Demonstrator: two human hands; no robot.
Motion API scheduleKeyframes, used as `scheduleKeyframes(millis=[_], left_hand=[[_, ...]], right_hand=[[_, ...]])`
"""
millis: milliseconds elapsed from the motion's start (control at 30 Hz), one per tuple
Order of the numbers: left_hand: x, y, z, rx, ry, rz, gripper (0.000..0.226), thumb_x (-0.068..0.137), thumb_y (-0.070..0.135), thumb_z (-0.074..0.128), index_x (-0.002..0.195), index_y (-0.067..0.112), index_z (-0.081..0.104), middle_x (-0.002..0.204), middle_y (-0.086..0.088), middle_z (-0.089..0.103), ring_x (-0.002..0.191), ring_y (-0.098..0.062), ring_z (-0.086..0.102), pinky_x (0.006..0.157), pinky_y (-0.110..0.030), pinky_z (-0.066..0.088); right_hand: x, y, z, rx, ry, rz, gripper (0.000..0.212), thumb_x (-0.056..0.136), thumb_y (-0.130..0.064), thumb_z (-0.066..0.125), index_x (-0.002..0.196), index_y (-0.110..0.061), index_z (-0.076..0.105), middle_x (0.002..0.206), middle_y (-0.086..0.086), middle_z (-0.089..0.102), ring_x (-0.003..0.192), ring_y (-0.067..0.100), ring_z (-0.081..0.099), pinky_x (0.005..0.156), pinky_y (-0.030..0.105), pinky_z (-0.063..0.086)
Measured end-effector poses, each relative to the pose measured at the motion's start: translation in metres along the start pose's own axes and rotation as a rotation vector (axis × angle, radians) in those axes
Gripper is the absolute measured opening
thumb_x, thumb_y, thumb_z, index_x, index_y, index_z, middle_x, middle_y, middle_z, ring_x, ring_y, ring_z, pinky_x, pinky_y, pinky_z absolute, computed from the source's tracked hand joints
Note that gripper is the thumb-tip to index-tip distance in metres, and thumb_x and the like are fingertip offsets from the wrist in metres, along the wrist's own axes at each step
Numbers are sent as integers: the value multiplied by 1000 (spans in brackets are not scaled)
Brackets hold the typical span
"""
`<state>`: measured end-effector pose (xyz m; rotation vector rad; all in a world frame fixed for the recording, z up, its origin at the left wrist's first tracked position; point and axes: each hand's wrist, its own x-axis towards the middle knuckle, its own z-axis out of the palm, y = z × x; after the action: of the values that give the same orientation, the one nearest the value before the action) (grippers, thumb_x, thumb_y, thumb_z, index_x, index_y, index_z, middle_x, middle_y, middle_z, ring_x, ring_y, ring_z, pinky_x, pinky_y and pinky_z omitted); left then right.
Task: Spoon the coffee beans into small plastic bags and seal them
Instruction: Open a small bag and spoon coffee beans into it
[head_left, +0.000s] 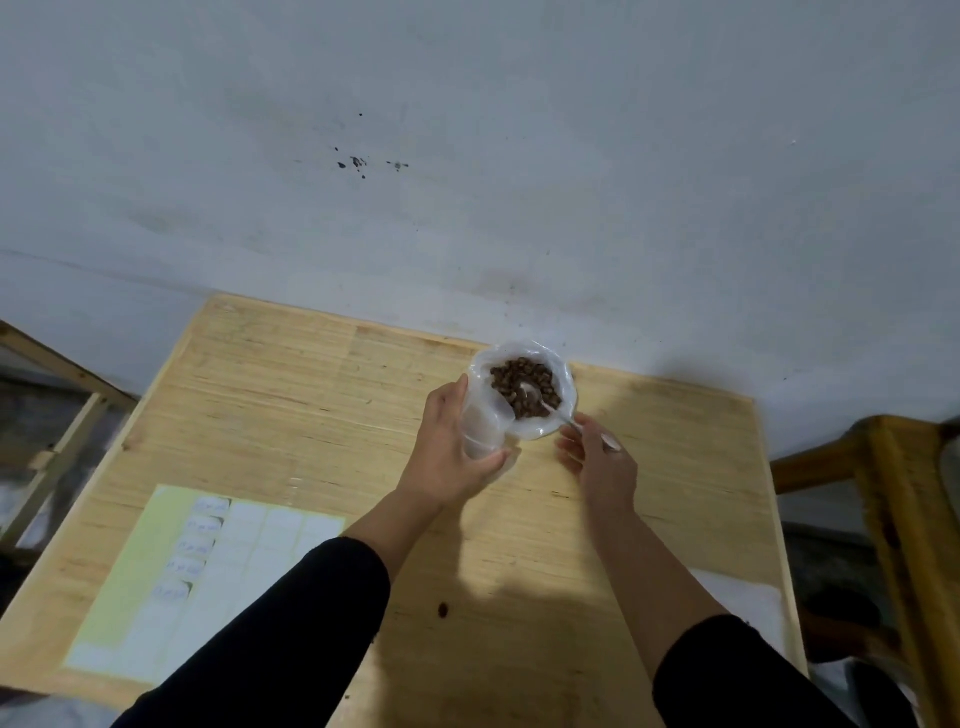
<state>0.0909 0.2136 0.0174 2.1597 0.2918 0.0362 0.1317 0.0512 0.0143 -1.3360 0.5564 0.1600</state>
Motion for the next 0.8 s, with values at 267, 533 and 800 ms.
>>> scheduleKeyframes(millis=[267,533,800], left_hand=[[3,0,1,-3,8,2,101,70,37,79,147,11,19,140,-7,26,120,-4,28,98,-8,19],[5,0,2,-17,-15,-12,103,70,37,78,148,13,16,140,-6,24,124,-8,29,102,-13,21],[6,1,-1,-41,-46,-22,103,71,36,78,149,15,14,141,-1,23,117,1,25,103,-10,16]], right_hand=[[2,-17,-7,139,10,94,14,93,-12,53,87,-3,62,76,14,63,53,9,63,51,17,53],[-15,-42,-13,92,-105,-18,20,96,-15,49,91,-4,64,69,8,66,58,11,63,51,18,52],[-25,-41,-16,-18,-231,-133,22,96,-18,47,94,-9,67,81,7,67,68,10,64,52,19,51]])
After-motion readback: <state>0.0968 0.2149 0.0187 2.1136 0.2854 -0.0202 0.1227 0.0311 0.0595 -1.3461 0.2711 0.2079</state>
